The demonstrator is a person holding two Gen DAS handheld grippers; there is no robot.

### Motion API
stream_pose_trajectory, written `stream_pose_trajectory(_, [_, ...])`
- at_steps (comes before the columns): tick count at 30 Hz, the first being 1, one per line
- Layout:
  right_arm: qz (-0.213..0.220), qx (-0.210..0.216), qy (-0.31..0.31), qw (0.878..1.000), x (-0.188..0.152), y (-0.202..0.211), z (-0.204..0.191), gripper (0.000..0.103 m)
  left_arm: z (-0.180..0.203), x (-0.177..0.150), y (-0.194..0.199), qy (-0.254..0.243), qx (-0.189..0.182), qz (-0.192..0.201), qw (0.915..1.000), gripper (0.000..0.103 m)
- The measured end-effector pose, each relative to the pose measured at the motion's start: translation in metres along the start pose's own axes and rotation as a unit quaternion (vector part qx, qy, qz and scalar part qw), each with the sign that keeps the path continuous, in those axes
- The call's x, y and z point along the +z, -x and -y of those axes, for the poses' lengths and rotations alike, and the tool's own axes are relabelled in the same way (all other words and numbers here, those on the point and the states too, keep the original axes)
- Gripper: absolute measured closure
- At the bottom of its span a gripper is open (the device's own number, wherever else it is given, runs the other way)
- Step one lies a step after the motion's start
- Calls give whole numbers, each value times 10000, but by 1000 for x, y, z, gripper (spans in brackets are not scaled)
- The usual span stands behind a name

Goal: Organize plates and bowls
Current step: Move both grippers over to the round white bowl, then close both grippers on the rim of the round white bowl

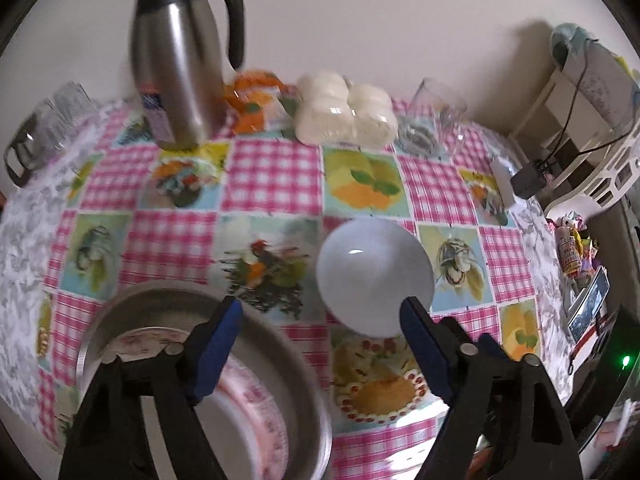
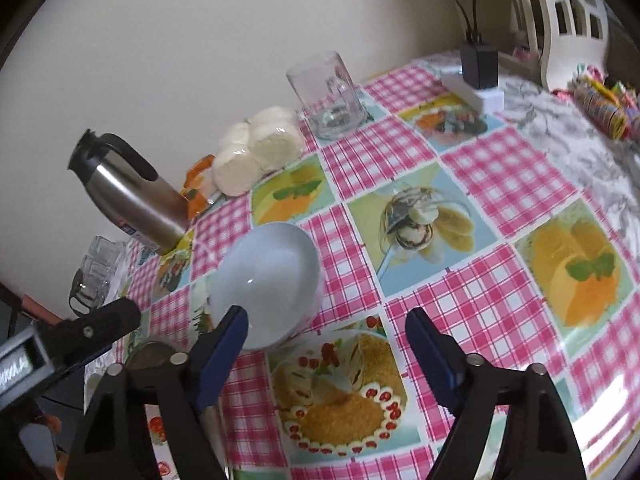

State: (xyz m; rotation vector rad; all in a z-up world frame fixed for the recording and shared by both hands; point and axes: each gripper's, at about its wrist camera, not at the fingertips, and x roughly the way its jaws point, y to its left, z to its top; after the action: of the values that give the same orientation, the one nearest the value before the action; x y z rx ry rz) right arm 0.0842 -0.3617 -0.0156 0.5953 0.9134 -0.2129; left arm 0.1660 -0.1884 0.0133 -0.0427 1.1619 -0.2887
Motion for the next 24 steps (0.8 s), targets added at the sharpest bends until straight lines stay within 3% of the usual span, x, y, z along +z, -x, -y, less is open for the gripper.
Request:
stream_pose_trajectory(9, [-238,221,23,9995,6,-37,3,43,8,11,-54,127,339,-571,9977,38])
stream_pose_trajectory(16, [-422,283,97,9987,9,-63,1,69,7,17,-82,116,525,-760,9957,52])
stream_pose_trajectory(21, [-495,487,121,9975,7,-72,0,78,8,15,-96,61,549,-898,9944,63])
stream_pose_trajectory(24, [-495,470,159,9975,7,-73,-2,80,11,14,-103,49,538,-1011,9934,75])
